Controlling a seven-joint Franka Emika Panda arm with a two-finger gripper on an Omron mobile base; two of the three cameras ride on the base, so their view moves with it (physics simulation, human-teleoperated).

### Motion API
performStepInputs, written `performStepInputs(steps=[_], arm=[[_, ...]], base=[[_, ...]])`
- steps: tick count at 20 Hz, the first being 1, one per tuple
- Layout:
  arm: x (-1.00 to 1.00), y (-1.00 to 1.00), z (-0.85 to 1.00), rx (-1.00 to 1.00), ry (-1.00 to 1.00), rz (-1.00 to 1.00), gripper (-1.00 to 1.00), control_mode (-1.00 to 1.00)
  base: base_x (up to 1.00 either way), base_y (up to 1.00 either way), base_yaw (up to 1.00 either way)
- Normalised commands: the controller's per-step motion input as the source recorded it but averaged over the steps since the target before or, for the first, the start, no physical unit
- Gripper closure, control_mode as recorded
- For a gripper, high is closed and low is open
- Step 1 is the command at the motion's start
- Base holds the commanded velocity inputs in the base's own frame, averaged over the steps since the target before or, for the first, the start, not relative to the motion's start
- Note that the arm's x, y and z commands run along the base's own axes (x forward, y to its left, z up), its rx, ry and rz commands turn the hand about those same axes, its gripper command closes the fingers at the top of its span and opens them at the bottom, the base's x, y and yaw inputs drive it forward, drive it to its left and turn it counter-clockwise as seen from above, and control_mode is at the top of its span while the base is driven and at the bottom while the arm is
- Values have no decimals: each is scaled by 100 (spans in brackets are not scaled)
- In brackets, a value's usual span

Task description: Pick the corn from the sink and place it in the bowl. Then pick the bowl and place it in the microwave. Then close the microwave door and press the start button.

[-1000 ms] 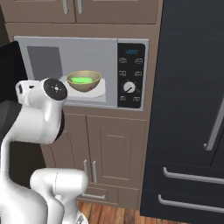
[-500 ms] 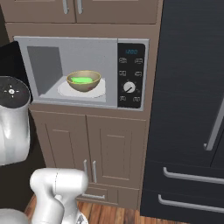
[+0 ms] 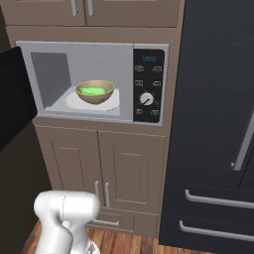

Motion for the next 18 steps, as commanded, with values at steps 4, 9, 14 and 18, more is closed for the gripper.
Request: performStepInputs(steps=[4,9,14,18], arm=[[-53,64,-2,0,0,0,-100,-100],[-3,79,-2,0,0,-4,-100,-100],[3,82,-13,0,0,-8,-100,-100],[42,88,-22,-5,-1,-14,-100,-100]], base=[[0,0,0],[0,0,0],[0,0,0],[0,0,0]])
